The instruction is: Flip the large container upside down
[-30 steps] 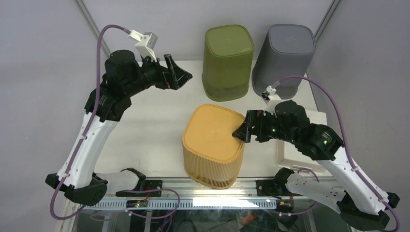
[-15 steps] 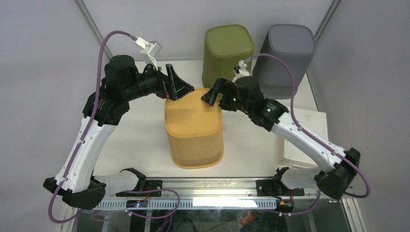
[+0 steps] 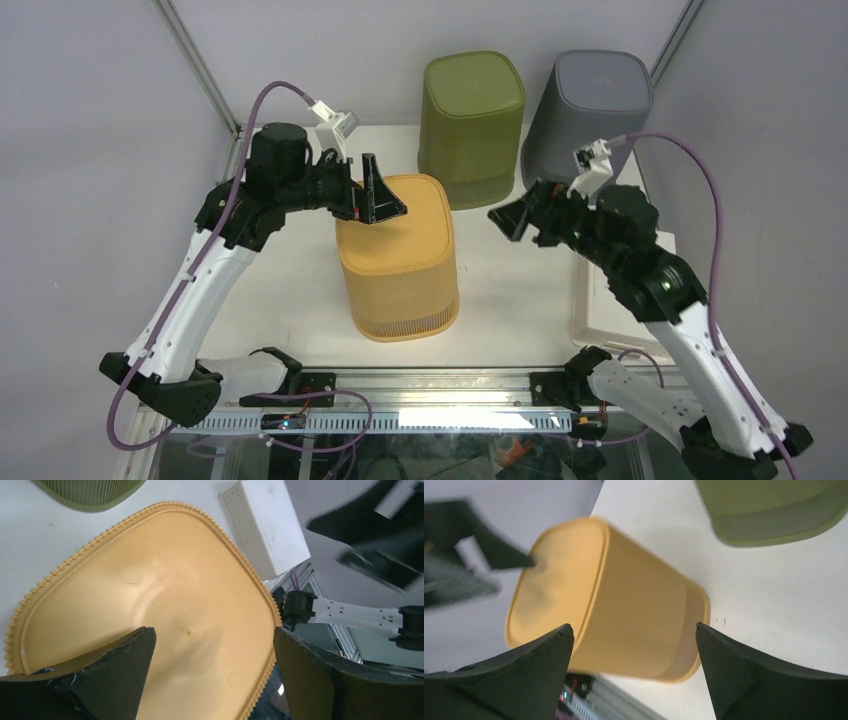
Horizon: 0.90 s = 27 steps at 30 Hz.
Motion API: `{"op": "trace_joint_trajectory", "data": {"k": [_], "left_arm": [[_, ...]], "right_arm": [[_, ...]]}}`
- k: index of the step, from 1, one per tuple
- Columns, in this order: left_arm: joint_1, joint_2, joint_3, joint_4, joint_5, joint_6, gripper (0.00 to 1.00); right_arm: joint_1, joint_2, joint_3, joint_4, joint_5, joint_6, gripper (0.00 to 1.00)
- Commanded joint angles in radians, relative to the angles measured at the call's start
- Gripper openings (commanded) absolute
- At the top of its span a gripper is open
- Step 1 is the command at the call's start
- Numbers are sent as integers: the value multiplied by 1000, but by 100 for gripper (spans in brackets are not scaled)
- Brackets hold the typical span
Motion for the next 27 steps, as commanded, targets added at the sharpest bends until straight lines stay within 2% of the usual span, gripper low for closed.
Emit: {"op": "trace_joint_trajectory", "data": {"k": [1, 4, 7, 9, 14, 21, 27], "left_arm": [[0, 54, -21, 3, -74, 13, 91], [8, 97, -28, 9, -159, 31, 92], [66, 162, 2, -5, -199, 58, 92], [103, 210, 42, -5, -231, 60, 92], [106, 336, 173, 0, -378, 51, 92], [105, 324, 329, 30, -320, 40, 92], [106, 262, 337, 73, -202, 0, 92]], "right_arm": [[6, -112, -89, -181, -244, -101, 96], [6, -158, -128, -250, -298, -79, 96], [6, -187, -168, -264, -339, -38, 96], [6, -217, -223, -229, -353, 2, 96], [7, -247, -364, -95, -429, 109, 95], [75, -274, -581, 252, -449, 320, 94], [217, -151, -640, 441, -348, 400, 94]]}}
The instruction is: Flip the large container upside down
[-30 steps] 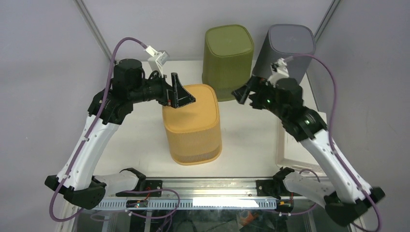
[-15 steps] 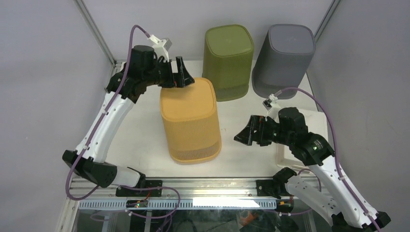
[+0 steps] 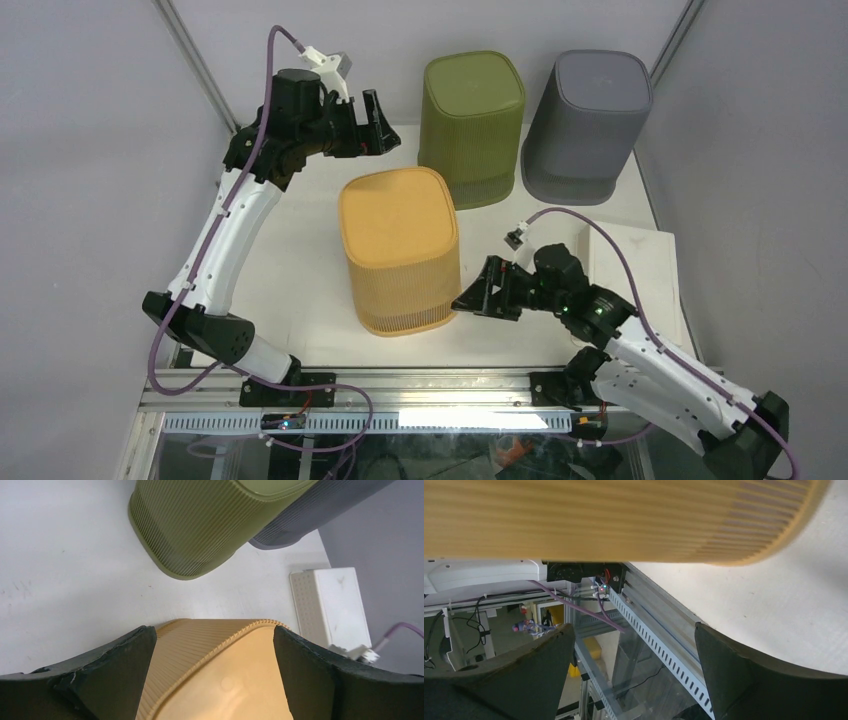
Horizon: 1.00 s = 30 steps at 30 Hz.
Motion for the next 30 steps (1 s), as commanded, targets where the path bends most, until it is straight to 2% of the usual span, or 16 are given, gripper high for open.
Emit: {"op": "trace_joint_trajectory", "data": {"k": [1, 6, 10, 13, 17, 20, 23, 24, 27, 30], "left_arm": [[10, -91, 51, 47, 97, -25, 92], [10, -138, 107, 61, 144, -59, 92], [7, -169, 131, 71, 147, -79, 92], [8, -208, 110, 71, 114, -86, 93], [7, -252, 55, 51, 89, -88, 93], [8, -280, -5, 35, 78, -81, 93], [8, -289, -56, 30, 73, -76, 93], [8, -287, -71, 30, 73, -75, 93], [7, -273, -97, 32, 57, -72, 94], [7, -254, -110, 32, 55, -67, 94]], "right_arm": [[88, 90, -13, 285, 57, 104, 93], [112, 295, -17, 552, 137, 188, 93], [117, 592, 170, 743, 227, 255, 93], [112, 818, 380, 729, 296, 239, 93], [85, 1009, 573, 694, 201, 222, 92], [83, 988, 546, 680, 184, 199, 92], [76, 888, 449, 647, 184, 199, 92], [74, 842, 417, 610, 219, 152, 92], [64, 697, 362, 450, 306, 22, 94], [60, 553, 356, 178, 415, -111, 96]]}}
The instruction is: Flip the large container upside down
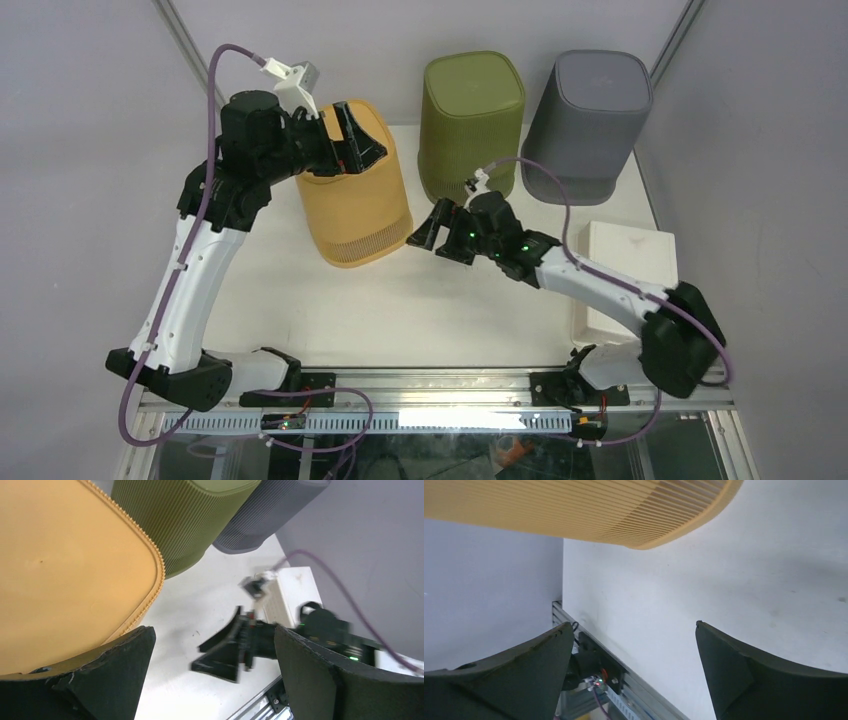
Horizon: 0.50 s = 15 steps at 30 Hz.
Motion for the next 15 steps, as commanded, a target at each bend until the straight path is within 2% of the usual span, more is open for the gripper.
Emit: {"op": "trace_joint_trajectory", "data": {"k": [1, 5, 8, 15], "left_arm": [[8, 18, -11, 21, -2, -3, 94], [8, 21, -56, 28, 61, 3, 94], [-33, 18, -119, 33, 75, 14, 94], [-225, 2, -212, 18, -247, 30, 92]], "right_arm": [[-11, -249, 7, -323, 205, -229, 96], [-18, -462, -21, -575, 342, -293, 98], [-26, -581, -34, -699, 406, -275, 98], [-26, -705, -34, -788, 479, -203, 99]]}}
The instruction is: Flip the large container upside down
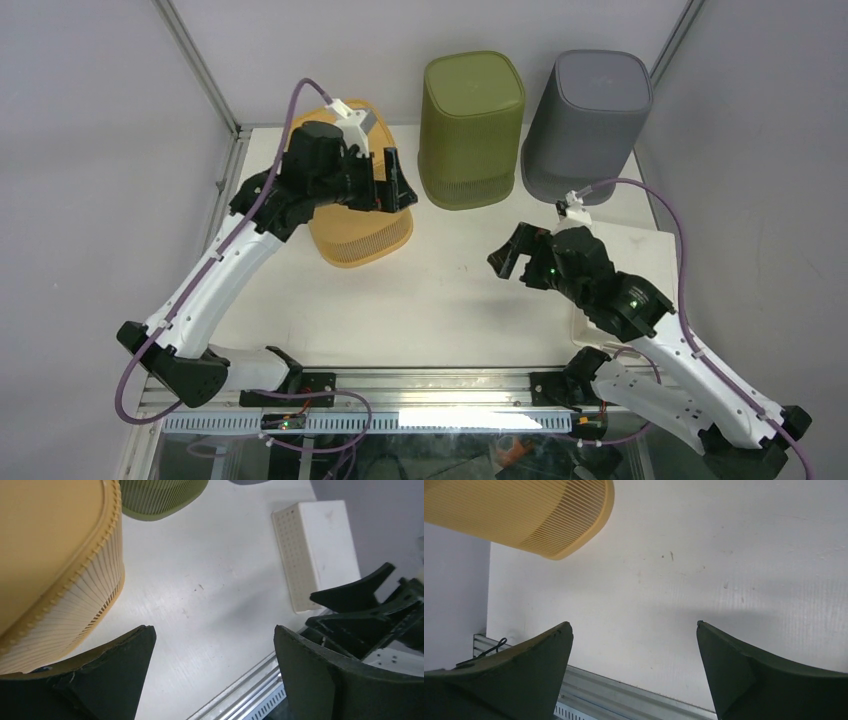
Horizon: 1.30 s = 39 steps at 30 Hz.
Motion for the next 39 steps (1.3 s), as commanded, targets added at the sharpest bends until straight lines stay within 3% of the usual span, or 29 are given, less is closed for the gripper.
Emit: {"op": "trace_joint_trajectory", "data": {"k": [1, 10, 14, 21, 25, 30, 34, 39], "left_arm": [[-97, -39, -39, 17, -240, 29, 92], [-145, -22, -160, 25, -422, 81, 93], [-112, -37, -293, 143, -555, 94, 96], [169, -19, -363, 338, -413, 53, 98], [170, -4, -324, 324, -333, 32, 97], [161, -127, -370, 318, -207, -2, 97], [121, -231, -397, 299, -112, -18, 98], [62, -274, -413, 258, -102, -50, 99]], "right_arm": [[-2, -18, 3, -72, 95, 22, 99], [-2, 66, 41, -47, 62, -18, 99], [-2, 57, 25, -16, 48, -16, 99], [-2, 88, 55, -30, 22, -42, 99], [-2, 87, 83, -50, 20, -57, 99], [-2, 101, 168, -113, 72, -89, 99], [-2, 177, 383, -185, 116, -152, 99], [-2, 368, 725, -363, 323, -197, 99]]}}
